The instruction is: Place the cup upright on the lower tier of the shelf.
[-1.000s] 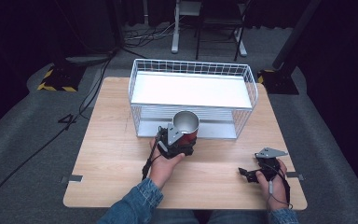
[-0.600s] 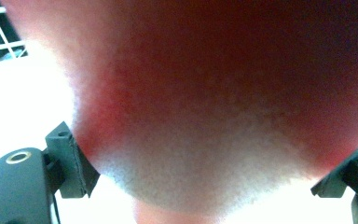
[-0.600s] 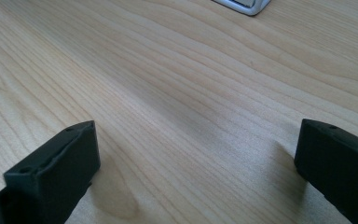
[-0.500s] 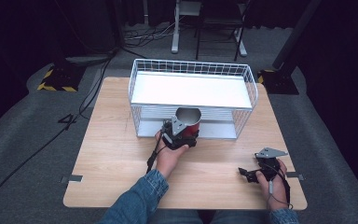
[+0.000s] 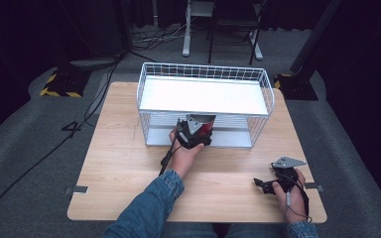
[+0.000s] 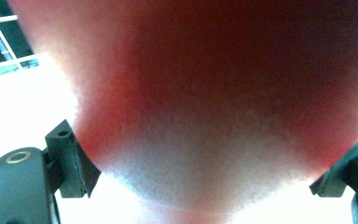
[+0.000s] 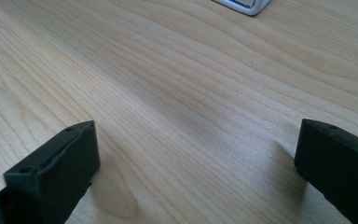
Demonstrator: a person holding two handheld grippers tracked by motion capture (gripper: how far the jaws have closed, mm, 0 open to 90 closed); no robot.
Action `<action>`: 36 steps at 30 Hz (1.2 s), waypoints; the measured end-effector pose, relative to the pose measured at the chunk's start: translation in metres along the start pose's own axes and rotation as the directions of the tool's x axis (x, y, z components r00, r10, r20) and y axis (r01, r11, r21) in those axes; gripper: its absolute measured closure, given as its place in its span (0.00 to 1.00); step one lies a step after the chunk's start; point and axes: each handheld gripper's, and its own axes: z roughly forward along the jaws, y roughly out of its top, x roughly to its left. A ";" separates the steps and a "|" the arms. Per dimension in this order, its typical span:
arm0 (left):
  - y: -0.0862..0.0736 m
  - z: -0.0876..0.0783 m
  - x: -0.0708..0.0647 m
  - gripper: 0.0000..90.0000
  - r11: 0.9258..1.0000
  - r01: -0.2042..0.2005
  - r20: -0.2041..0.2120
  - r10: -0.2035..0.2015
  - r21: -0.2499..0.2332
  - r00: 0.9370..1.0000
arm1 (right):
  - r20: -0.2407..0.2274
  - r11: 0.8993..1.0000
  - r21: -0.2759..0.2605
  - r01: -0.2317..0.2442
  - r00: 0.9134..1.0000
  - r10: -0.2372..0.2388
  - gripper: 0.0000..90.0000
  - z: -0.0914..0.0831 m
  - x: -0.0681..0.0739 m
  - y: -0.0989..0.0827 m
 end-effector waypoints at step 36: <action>-0.005 0.032 0.021 0.17 0.995 0.100 -0.031 -0.100 0.009 0.994 | 0.000 1.000 0.000 0.000 1.000 0.000 0.00 0.000 0.000 0.000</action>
